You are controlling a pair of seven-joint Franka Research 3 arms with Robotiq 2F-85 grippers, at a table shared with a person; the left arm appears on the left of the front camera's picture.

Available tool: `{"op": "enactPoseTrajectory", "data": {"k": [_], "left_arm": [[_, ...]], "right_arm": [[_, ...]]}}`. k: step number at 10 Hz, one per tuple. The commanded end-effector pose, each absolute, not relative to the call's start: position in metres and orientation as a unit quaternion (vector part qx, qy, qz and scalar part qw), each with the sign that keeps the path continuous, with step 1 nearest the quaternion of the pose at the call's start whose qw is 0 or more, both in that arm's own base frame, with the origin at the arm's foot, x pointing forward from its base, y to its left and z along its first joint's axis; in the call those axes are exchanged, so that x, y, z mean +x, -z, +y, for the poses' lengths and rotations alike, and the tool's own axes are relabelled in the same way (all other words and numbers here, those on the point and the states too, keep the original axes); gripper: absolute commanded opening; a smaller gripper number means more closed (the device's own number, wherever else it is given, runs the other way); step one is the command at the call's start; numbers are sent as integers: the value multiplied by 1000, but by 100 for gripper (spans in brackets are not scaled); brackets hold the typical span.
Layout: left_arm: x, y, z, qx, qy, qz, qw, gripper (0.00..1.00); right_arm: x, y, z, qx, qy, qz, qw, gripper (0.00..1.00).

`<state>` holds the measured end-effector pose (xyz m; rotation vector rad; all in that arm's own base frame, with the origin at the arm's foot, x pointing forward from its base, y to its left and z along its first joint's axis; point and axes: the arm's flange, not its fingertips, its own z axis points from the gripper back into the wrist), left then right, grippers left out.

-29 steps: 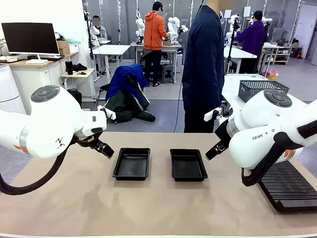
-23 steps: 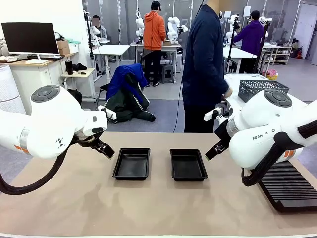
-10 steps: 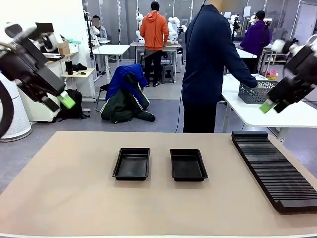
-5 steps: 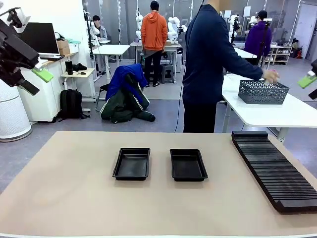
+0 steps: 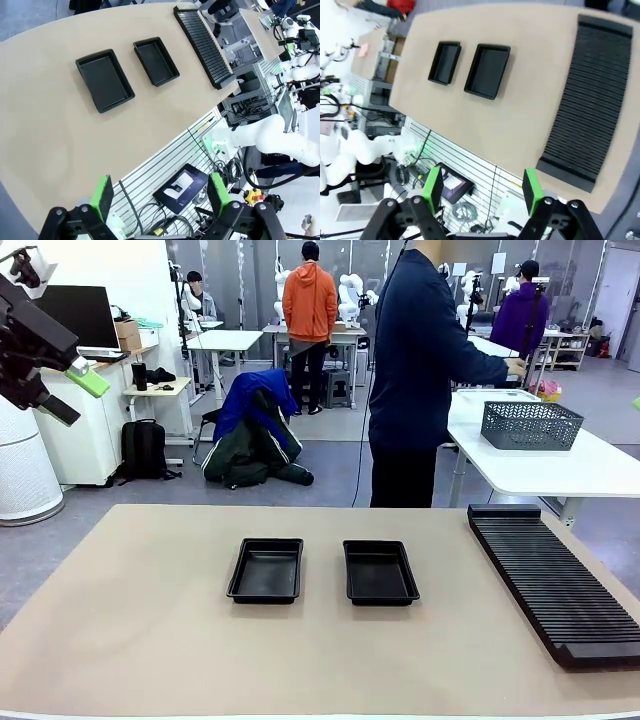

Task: Inspect and transfer BCBs to ESD trays.
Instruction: Pick up the Blank PCB from the PCB Rack and place it in the left ESD tray.

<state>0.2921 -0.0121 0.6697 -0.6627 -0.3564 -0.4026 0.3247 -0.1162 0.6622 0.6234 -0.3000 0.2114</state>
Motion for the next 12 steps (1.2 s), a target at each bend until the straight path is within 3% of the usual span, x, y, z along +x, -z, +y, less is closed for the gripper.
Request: {"op": "enactPoseTrajectory", "data": {"k": [1, 12], "left_arm": [[283, -676, -11, -330, 180, -195, 906, 100], [262, -682, -8, -311, 74, -217, 922, 100]], "right_arm": [[319, -681, -129, 317, -101, -176, 926, 85], [312, -690, -168, 321, -49, -201, 924, 85]]}}
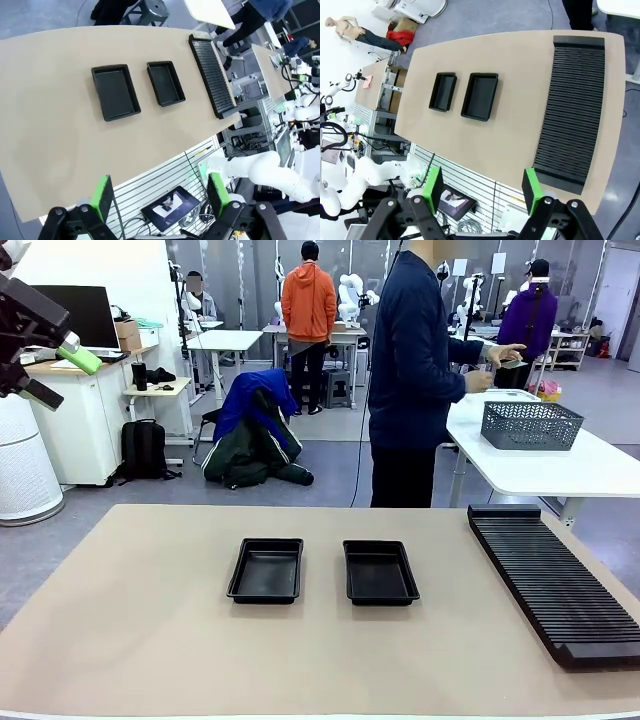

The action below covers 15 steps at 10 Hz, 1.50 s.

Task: Inspect and transfer BCBs to ESD trays.
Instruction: Pick up the Blank PCB from the PCB Rack and place it in the left ESD tray.

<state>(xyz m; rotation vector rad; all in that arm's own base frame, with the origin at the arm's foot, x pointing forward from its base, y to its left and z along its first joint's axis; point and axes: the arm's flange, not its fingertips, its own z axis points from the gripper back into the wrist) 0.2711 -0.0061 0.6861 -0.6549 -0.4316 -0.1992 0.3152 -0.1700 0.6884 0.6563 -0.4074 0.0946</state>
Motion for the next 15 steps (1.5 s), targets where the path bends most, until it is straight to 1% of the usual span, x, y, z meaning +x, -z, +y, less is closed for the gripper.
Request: {"op": "enactPoseTrajectory", "data": {"k": [1, 4, 6, 7, 10, 12, 15], "left_arm": [[254, -687, -7, -300, 63, -216, 927, 100], [242, -704, -8, -258, 34, -209, 943, 100], [240, -709, -10, -258, 34, -177, 949, 100], [243, -703, -10, -265, 42, -216, 939, 100], [243, -703, -10, -265, 42, -216, 939, 100], [239, -710, -13, -253, 43, -198, 946, 100], [250, -716, -15, -249, 47, -158, 954, 100]], "right_arm": [[312, -690, -168, 321, -49, -201, 924, 85], [312, -690, -168, 321, -49, -201, 924, 85], [312, -690, -168, 321, -49, -201, 924, 85], [312, -690, -168, 321, -49, -201, 924, 85], [312, -690, -168, 321, -49, -201, 924, 85], [312, -690, -168, 321, -49, -201, 924, 85], [312, -690, -168, 321, -49, -201, 924, 85]]}}
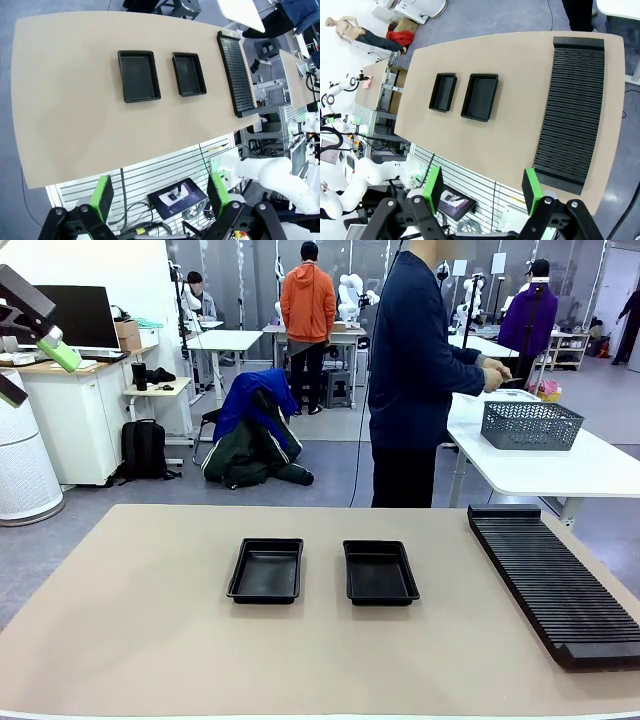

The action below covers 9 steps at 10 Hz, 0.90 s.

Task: Inspect and transfer BCBs to ESD trays.
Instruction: Pick up the Blank PCB from the PCB Rack and place it in the left ESD tray.

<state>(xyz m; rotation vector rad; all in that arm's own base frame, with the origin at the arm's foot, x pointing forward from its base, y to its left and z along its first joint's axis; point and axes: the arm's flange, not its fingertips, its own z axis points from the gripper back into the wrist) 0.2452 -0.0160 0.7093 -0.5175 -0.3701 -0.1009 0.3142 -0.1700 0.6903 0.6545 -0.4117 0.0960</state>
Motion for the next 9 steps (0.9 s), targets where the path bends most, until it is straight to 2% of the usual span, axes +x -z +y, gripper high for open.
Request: {"op": "enactPoseTrajectory", "data": {"k": [1, 9], "left_arm": [[251, -716, -12, -254, 38, -147, 955, 100], [252, -747, -5, -183, 24, -165, 969, 100]], "right_arm": [[312, -690, -168, 321, -49, -201, 924, 85], [312, -690, -168, 321, -49, -201, 924, 85]]}}
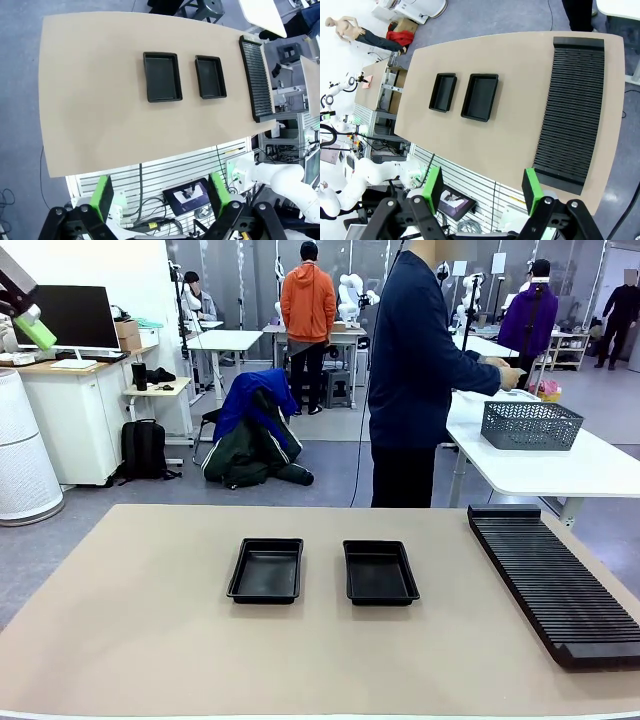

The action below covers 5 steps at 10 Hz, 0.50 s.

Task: Inspect and transfer BCBs to ESD trays.
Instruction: Pick up the Blank PCB from the PCB Rack and place it in the left ESD tray.

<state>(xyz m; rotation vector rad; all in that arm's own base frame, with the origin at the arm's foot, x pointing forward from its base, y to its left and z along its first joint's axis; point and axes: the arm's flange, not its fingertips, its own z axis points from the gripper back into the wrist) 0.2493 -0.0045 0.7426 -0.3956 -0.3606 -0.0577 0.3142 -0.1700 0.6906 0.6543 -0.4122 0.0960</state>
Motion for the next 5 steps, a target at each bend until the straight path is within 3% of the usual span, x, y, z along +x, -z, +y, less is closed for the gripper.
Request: {"op": "enactPoseTrajectory", "data": {"k": [1, 5], "left_arm": [[253, -753, -8, -177, 30, -170, 969, 100], [259, -757, -10, -185, 41, -150, 970, 100]], "right_arm": [[312, -690, -168, 321, -49, -201, 924, 85], [312, -690, -168, 321, -49, -201, 924, 85]]}}
